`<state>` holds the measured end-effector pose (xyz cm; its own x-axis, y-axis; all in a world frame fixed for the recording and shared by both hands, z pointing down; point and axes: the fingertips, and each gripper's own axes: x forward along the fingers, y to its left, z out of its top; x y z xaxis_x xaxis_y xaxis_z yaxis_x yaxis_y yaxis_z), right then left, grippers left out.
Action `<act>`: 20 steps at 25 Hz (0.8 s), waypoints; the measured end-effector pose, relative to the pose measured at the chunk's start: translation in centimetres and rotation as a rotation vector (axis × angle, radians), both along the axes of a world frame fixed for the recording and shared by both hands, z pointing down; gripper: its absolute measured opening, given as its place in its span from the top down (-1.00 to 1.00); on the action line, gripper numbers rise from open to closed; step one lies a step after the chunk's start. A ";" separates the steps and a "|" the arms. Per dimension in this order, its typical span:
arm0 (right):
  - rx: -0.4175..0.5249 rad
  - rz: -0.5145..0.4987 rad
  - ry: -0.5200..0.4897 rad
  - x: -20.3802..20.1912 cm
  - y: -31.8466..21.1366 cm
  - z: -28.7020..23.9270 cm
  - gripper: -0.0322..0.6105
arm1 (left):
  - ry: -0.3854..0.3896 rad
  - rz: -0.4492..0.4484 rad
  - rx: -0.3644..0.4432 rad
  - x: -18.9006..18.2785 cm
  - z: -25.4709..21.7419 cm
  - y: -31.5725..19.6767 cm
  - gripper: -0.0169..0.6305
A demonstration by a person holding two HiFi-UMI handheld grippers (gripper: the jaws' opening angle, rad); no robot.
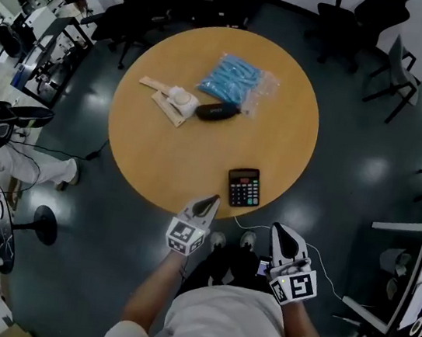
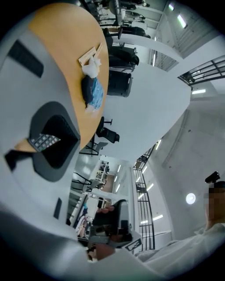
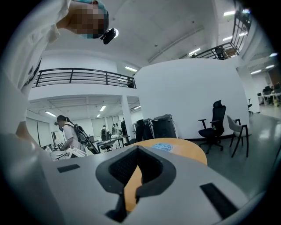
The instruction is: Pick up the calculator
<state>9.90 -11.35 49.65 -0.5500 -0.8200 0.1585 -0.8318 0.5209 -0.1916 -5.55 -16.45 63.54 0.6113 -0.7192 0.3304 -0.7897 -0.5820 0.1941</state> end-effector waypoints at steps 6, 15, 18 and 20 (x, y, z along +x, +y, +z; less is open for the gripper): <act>-0.079 -0.032 0.013 0.3 -2.0 3.0 0.86 | 0.003 0.067 -0.170 1.4 6.9 -5.6 0.89; -0.151 0.001 0.013 1.9 -4.3 5.2 0.86 | -0.050 0.204 -0.460 2.0 15.4 -10.6 0.38; -0.170 0.015 0.016 2.5 -5.0 5.8 0.86 | -0.071 0.304 -0.531 3.0 16.8 -10.4 0.38; -0.181 0.024 0.012 2.8 -5.4 6.1 0.86 | -0.084 0.376 -0.559 3.7 17.2 -10.0 0.38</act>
